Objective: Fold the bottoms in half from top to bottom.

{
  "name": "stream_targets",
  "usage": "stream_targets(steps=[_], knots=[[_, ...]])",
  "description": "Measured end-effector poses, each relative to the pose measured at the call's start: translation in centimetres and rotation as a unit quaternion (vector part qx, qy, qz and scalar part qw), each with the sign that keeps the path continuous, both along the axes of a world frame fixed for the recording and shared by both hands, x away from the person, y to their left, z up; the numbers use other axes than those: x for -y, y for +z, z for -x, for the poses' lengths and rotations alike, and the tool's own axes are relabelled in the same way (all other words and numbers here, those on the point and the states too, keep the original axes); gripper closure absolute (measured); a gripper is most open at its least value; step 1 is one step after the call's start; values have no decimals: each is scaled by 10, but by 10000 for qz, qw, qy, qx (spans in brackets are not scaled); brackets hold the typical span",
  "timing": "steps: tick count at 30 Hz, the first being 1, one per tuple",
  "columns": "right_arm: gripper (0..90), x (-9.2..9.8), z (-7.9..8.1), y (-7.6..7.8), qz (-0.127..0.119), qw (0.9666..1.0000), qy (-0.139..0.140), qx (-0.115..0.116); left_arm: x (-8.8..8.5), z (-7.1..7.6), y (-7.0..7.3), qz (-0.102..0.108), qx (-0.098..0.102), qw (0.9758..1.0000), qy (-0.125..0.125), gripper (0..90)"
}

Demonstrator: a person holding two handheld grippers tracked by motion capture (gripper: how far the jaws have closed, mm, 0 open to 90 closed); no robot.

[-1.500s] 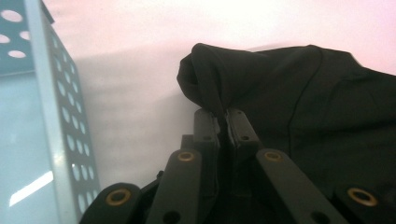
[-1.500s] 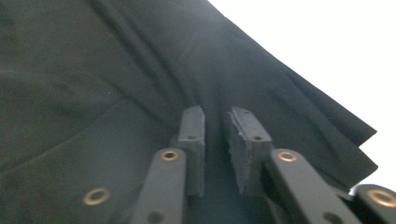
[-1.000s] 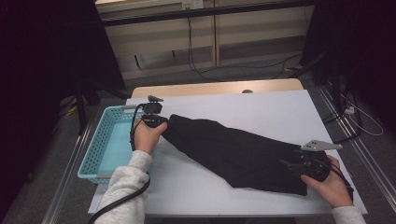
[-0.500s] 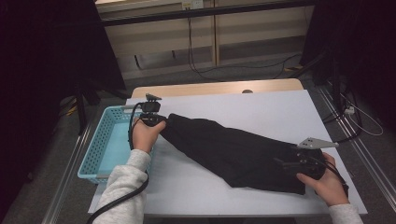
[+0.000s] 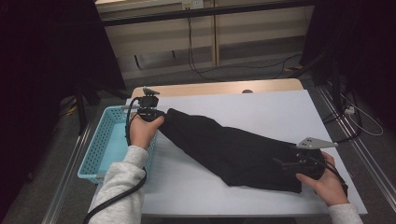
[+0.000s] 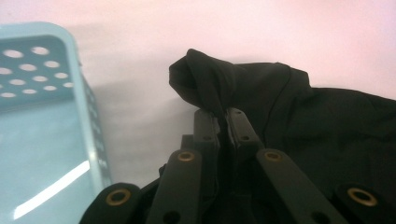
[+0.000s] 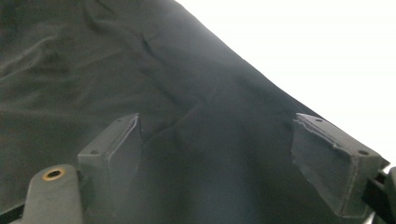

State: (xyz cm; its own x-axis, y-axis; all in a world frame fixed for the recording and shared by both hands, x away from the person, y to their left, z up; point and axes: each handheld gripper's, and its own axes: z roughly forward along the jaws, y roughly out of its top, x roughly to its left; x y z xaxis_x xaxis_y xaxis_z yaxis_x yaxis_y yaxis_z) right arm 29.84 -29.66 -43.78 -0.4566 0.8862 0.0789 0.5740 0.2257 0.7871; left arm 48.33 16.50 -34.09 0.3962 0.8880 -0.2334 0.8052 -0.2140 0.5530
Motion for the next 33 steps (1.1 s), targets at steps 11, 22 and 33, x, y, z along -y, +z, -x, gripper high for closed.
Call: stream_targets(steps=[11,22,33], knots=[[165,-1,2,1,-9,10000,24,16,-15,-4,5,-118,38,9998,170,843],[163,-1,2,2,23,10000,28,40,13,6,1,-82,127,9997,-196,842],[164,-1,3,4,14,10000,37,58,58,24,-26,75,39,9973,-725,841]])
